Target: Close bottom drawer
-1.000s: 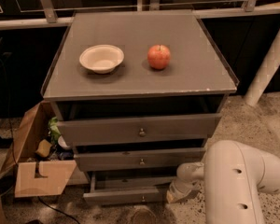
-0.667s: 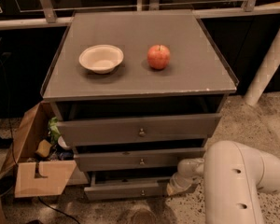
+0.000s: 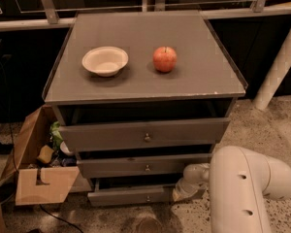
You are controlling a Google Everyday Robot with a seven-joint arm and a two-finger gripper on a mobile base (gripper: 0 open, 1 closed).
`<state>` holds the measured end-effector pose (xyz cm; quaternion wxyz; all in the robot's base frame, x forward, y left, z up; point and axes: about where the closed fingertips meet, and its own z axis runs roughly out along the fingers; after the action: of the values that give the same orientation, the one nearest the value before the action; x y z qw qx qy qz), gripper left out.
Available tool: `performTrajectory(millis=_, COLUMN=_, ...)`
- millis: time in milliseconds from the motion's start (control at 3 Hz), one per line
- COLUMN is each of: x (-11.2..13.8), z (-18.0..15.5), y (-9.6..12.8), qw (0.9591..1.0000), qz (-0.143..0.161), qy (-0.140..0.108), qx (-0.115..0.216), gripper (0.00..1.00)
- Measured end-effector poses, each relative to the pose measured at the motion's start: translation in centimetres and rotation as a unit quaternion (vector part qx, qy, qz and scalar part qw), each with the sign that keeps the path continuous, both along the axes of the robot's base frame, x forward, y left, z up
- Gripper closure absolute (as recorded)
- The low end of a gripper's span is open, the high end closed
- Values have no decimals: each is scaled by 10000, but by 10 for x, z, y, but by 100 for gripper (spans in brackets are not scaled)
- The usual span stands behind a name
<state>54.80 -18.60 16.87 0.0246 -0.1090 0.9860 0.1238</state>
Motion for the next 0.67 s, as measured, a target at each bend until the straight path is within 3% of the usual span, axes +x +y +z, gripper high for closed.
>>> performTrajectory(millis=667, x=42, z=16, y=-9, qw=9983, qz=-390, qy=-442, qx=-24, gripper=100)
